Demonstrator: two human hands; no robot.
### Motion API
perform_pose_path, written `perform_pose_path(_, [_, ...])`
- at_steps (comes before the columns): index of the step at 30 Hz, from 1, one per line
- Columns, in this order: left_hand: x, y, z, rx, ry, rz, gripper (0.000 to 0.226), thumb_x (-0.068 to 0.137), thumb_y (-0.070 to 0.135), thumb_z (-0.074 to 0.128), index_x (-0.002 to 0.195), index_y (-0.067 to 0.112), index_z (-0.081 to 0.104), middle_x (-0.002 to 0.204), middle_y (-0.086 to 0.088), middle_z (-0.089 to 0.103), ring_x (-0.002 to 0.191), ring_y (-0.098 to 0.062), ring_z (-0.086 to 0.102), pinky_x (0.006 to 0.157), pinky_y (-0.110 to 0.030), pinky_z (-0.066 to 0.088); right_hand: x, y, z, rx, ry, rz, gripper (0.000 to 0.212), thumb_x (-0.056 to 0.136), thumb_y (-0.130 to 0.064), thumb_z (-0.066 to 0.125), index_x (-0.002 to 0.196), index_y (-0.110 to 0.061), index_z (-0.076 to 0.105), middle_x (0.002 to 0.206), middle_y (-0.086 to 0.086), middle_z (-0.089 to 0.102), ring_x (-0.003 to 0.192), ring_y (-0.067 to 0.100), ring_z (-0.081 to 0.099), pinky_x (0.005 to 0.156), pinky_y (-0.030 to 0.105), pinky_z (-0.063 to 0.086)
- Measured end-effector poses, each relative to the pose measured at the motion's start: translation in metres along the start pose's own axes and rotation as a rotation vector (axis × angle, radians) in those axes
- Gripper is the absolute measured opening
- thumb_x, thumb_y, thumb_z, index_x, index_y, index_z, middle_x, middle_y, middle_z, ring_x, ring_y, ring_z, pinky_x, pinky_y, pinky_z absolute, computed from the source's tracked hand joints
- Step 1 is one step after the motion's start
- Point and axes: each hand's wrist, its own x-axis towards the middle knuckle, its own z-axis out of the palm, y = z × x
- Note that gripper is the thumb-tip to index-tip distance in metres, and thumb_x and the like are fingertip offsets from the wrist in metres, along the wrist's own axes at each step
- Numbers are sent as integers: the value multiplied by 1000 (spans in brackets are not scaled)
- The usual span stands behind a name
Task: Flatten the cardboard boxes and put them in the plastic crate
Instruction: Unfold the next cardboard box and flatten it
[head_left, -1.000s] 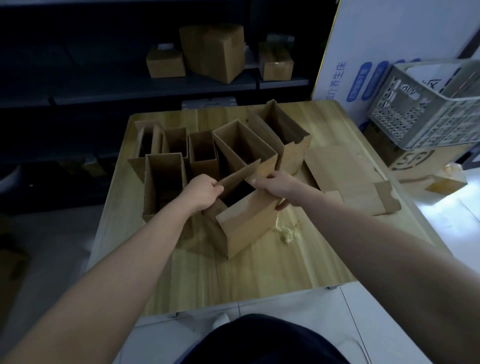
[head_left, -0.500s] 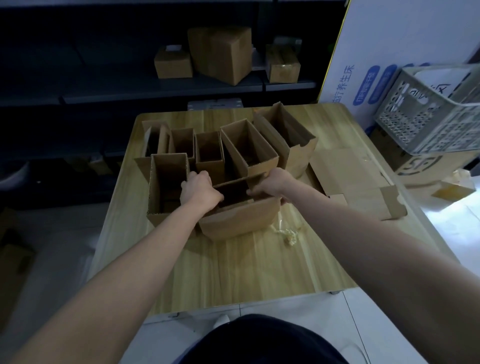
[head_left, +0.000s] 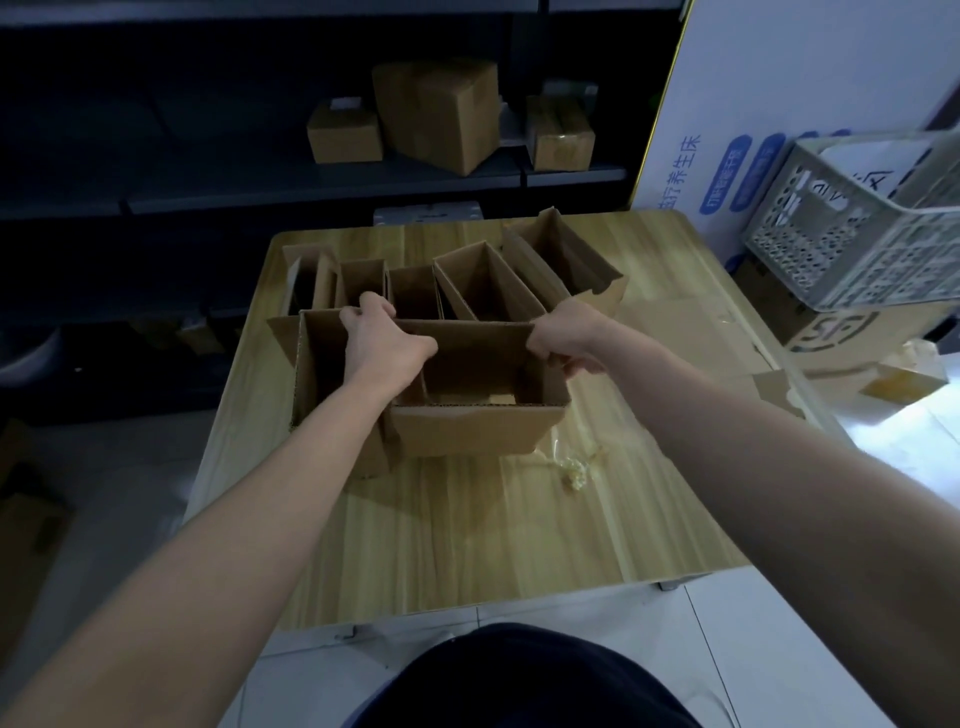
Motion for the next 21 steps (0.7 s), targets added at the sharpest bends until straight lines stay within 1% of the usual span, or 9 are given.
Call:
perform_pose_path(3, [-2,8,3,-86,4,31,44,81,17,67,119,18,46,126,-5,43,73,-5,44,55,-13,30,-6,5,-13,-106,70,31,7,75,0,56,75,-7,56,66,7,52,48,14,49,36,21,38])
perform_pose_path(7, [-3,21,8,-162,11,-13,36,90,15,57,124,15,48,119,-5,53,87,-10,52,64,-14,37,-11,12,-24,-134,195,42,9,83,1,52,78,-6,53,69,9,54,55,18,51,40,23,38])
perform_pose_path(9, [-2,25,12,-155,-41,-71,31,94,16,50,125,15,51,116,-5,56,92,-16,56,72,-22,45,-13,13,-32,-183,217,42,10,83,2,50,77,-4,55,67,10,52,54,17,48,42,23,36])
perform_pose_path(11, [-1,28,17,-176,-102,-140,28,97,15,41,122,17,54,112,-7,59,96,-22,56,80,-33,48,-19,16,-40,-105,218,26,6,81,-1,53,81,-4,59,71,12,54,56,18,49,48,25,39])
perform_pose_path(12, [0,28,18,-203,-106,-165,27,98,14,39,119,18,55,110,-7,59,96,-24,56,84,-36,49,-22,17,-44,8,192,20,9,80,-6,58,89,-5,61,78,12,57,61,19,54,52,27,43])
perform_pose_path(14, [3,29,17,-300,-95,-200,27,98,13,38,116,19,57,111,-8,60,98,-25,57,90,-41,50,-30,24,-58,202,50,18,35,79,-25,68,109,-10,58,100,9,60,87,24,61,68,33,51])
perform_pose_path(17, [7,32,14,-490,-94,-259,32,96,8,34,99,22,62,110,-10,59,97,-27,59,86,-43,54,-36,36,-73,410,-252,40,64,72,-56,64,118,-11,59,121,13,57,111,35,55,92,50,46])
perform_pose_path(19, [6,38,15,-575,-97,-283,40,94,3,29,86,22,64,106,-13,60,92,-28,60,74,-42,57,-32,45,-74,446,-238,93,72,73,-63,59,123,-11,58,134,16,50,120,40,47,102,59,35])
perform_pose_path(21, [2,45,17,-662,-119,-285,44,92,-1,27,82,19,65,103,-14,60,90,-30,61,64,-38,58,-28,56,-71,314,-112,176,84,73,-69,58,137,-15,47,148,15,34,131,45,34,106,62,29])
